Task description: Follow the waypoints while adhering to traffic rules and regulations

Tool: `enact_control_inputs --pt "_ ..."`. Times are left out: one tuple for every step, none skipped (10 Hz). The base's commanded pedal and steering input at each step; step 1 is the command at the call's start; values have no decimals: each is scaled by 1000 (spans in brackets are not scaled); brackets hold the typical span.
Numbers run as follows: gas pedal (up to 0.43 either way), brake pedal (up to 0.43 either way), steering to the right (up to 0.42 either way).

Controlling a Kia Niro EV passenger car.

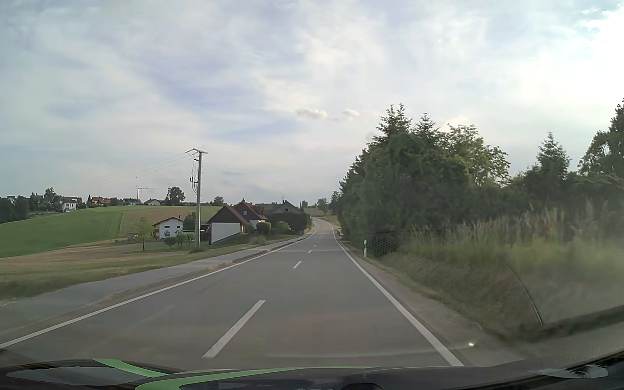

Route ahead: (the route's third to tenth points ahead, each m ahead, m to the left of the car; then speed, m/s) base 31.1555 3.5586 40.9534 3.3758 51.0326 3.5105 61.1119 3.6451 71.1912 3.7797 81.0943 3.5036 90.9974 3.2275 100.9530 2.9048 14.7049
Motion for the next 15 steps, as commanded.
enact_control_inputs --pt "197 0 2" --pt "197 0 1" --pt "197 0 1" --pt "197 0 1" --pt "197 0 0" --pt "197 0 0" --pt "197 0 0" --pt "197 0 0" --pt "169 0 -1" --pt "150 0 -2" --pt "150 0 -2" --pt "150 0 -2" --pt "150 0 -2" --pt "150 0 -1" --pt "150 0 1"
